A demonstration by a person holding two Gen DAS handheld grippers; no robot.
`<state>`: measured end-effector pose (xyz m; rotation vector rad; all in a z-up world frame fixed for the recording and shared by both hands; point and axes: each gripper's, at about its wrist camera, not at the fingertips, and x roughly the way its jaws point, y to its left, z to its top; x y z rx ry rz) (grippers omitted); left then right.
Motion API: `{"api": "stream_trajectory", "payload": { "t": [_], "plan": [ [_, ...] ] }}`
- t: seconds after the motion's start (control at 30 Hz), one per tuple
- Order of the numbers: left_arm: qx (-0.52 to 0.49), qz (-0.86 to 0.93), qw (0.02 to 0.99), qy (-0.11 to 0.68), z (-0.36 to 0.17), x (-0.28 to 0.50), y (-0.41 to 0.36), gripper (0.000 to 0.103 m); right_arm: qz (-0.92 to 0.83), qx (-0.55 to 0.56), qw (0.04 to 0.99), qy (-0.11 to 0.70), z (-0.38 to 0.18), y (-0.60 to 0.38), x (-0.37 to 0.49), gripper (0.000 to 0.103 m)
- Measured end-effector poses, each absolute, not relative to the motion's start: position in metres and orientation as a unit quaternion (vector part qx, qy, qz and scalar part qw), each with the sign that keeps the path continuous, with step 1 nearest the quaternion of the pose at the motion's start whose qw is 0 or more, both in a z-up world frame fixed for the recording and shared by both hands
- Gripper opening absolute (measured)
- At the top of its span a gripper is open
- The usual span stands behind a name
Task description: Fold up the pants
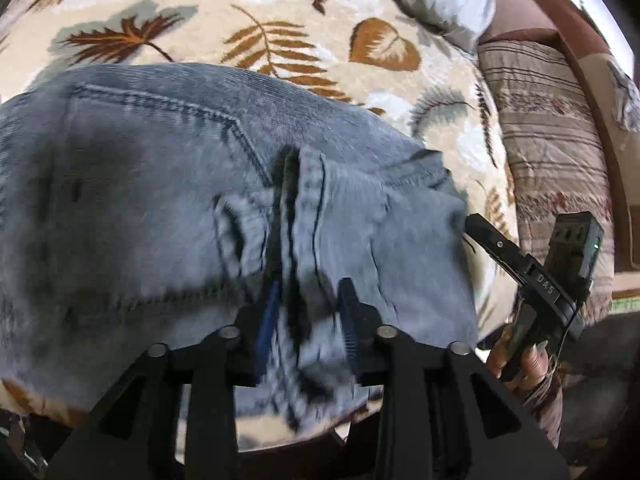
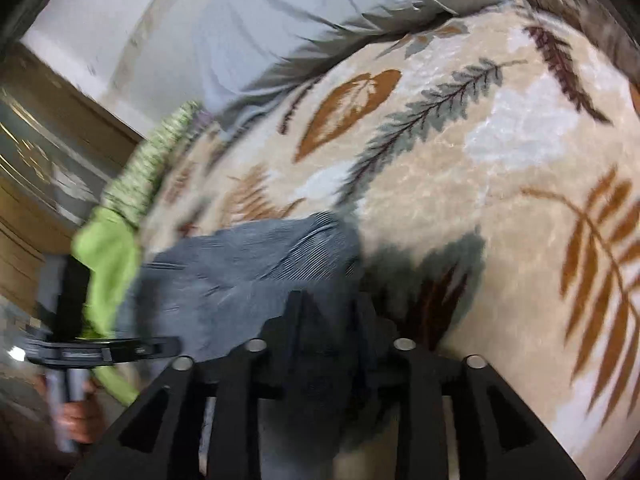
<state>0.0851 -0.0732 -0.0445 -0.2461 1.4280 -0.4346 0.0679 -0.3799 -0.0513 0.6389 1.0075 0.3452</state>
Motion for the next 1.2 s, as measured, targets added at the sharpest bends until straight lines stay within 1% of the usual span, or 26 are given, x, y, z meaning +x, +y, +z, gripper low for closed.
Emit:
{"api": "stream_trajectory", "payload": {
  "t": [0.03, 0.07, 0.23, 0.27, 0.33, 0.43, 0.53, 0.6, 0.63, 0.73, 0.83, 0.93, 1.03, 1.1, 1.2],
  "plan": [
    [-0.112, -0.198, 0.728, 0.647, -0.043, 0.081, -0.072, 0.045, 0.165, 0.307, 0.810, 0.473, -0.050, -0.381, 0.061, 0.042],
    [-0.112, -0.198, 0.729, 0.645, -0.043, 0.075, -0.072, 0.051, 0.170, 0.316, 0.804, 0.474, -0.050, -0.382, 0.054, 0.043],
    [-0.093, -0.186, 0.723, 0.659, -0.057, 0.059, -0.082, 0.051, 0.177, 0.329, 0.785, 0.494, -0.066, -0.367, 0.032, 0.042],
    [-0.085, -0.183, 0.726, 0.658, -0.056, 0.057, -0.084, 0.050, 0.177, 0.326, 0.785, 0.496, -0.067, -0.365, 0.031, 0.032],
    [-0.067, -0.176, 0.729, 0.658, -0.054, 0.051, -0.087, 0.050, 0.184, 0.305, 0.794, 0.492, -0.058, -0.362, 0.028, 0.017],
    [-0.033, -0.167, 0.738, 0.652, -0.061, 0.039, -0.093, 0.047, 0.183, 0.251, 0.812, 0.495, -0.047, -0.357, 0.022, 0.016],
    [0.008, -0.167, 0.758, 0.630, -0.060, 0.029, -0.103, 0.048, 0.164, 0.219, 0.815, 0.511, -0.058, -0.353, 0.020, 0.016],
    [0.023, -0.168, 0.765, 0.622, -0.061, 0.026, -0.106, 0.048, 0.160, 0.216, 0.818, 0.509, -0.065, -0.353, 0.017, 0.016],
    [0.025, -0.169, 0.767, 0.619, -0.062, 0.025, -0.106, 0.048, 0.159, 0.222, 0.818, 0.507, -0.067, -0.355, 0.017, 0.014],
    [0.019, -0.172, 0.770, 0.615, -0.059, 0.025, -0.102, 0.048, 0.157, 0.221, 0.817, 0.509, -0.067, -0.355, 0.018, 0.014],
    [0.010, -0.174, 0.772, 0.611, -0.048, 0.023, -0.090, 0.047, 0.148, 0.219, 0.823, 0.502, -0.057, -0.358, 0.012, 0.023],
    [0.004, -0.187, 0.789, 0.585, -0.030, 0.015, -0.080, 0.048, 0.156, 0.223, 0.836, 0.476, -0.036, -0.360, -0.003, 0.023],
    [0.009, -0.197, 0.793, 0.576, -0.029, 0.010, -0.082, 0.048, 0.190, 0.196, 0.849, 0.452, -0.017, -0.347, -0.024, 0.023],
    [0.021, -0.199, 0.782, 0.590, -0.040, 0.011, -0.089, 0.048, 0.203, 0.171, 0.846, 0.463, -0.016, -0.333, -0.027, 0.023],
    [0.030, -0.196, 0.769, 0.607, -0.060, 0.014, -0.096, 0.048, 0.191, 0.139, 0.831, 0.504, -0.034, -0.322, -0.025, 0.022]
  ]
}}
